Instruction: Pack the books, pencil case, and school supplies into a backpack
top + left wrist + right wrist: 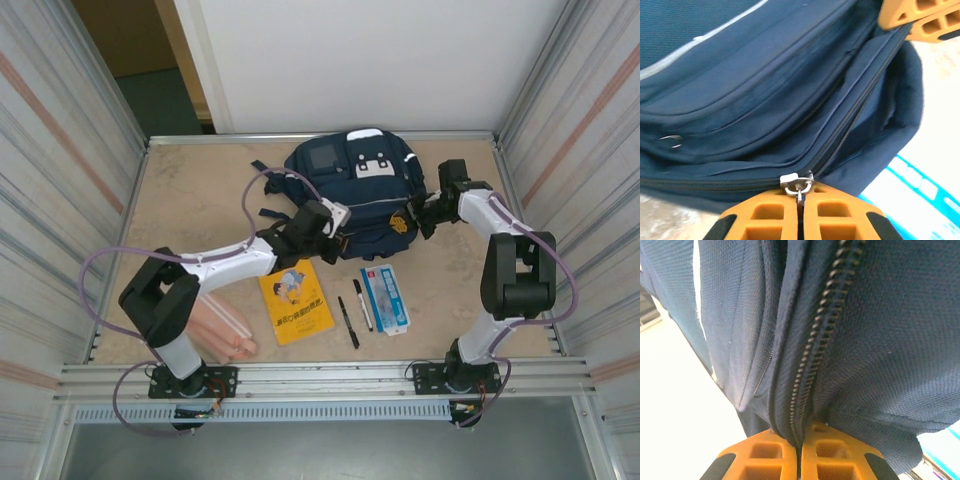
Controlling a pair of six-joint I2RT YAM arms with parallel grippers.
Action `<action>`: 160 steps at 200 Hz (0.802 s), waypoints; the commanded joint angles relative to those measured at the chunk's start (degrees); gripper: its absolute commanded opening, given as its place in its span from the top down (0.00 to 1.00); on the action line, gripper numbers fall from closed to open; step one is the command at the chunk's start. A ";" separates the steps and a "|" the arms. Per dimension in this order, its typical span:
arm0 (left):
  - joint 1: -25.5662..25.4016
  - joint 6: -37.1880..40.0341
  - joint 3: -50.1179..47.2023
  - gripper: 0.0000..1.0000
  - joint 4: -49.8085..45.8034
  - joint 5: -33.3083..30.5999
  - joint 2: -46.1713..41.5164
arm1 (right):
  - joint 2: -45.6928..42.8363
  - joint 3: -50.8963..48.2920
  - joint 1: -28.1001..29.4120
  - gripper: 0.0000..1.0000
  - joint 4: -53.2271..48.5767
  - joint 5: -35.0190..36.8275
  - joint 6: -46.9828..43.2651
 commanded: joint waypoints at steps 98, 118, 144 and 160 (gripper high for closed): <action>-0.81 -0.58 10.44 1.00 -2.38 9.21 3.46 | -7.88 1.96 10.18 0.04 -9.84 14.34 25.70; -2.21 -1.59 12.87 1.00 -0.84 11.68 5.31 | -9.10 -0.47 11.90 0.05 -9.19 13.79 29.33; -3.34 -2.31 14.28 1.00 1.19 13.30 6.50 | -8.09 -0.11 12.50 0.10 -9.77 15.81 29.93; -3.51 -2.08 13.83 1.00 3.02 14.67 6.43 | -7.17 -0.12 12.96 0.26 -9.44 16.32 29.83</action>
